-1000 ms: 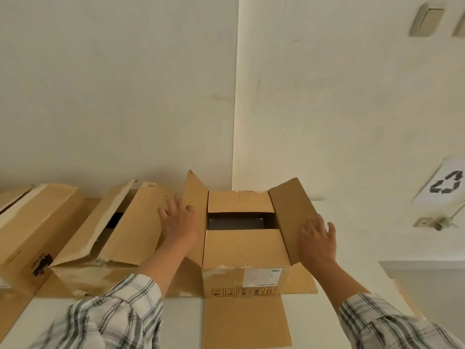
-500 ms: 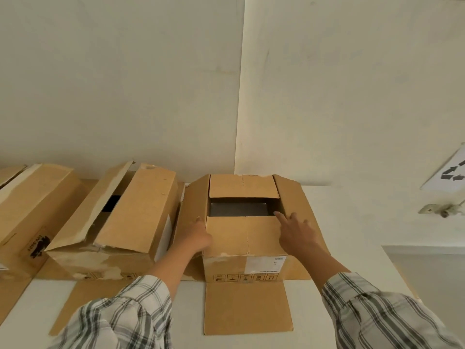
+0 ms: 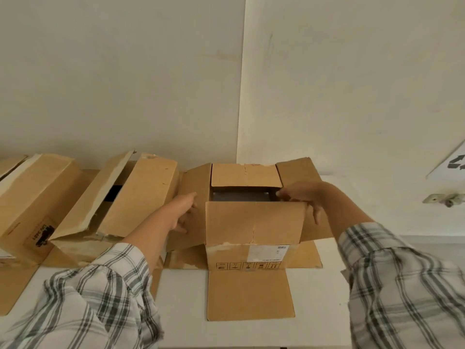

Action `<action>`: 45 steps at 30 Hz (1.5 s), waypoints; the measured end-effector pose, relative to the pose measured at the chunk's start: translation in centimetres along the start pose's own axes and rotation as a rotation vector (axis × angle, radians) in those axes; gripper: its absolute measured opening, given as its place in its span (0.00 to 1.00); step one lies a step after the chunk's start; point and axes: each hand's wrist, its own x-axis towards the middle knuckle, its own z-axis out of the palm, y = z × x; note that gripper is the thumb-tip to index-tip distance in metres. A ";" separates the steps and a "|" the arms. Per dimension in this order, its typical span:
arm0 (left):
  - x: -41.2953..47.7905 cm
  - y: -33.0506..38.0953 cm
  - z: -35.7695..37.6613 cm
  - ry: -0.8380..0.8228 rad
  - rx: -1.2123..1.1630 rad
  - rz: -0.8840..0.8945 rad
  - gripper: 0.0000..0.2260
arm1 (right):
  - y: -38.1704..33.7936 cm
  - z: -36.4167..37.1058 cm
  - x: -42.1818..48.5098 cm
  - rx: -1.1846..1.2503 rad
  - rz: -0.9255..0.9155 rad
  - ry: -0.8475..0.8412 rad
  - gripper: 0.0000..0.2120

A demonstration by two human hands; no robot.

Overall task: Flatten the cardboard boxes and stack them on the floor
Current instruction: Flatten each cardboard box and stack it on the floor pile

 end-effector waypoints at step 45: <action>7.5 7.2 3.4 0.401 0.837 0.318 0.22 | -5.4 3.1 16.5 -0.601 -0.397 0.526 0.45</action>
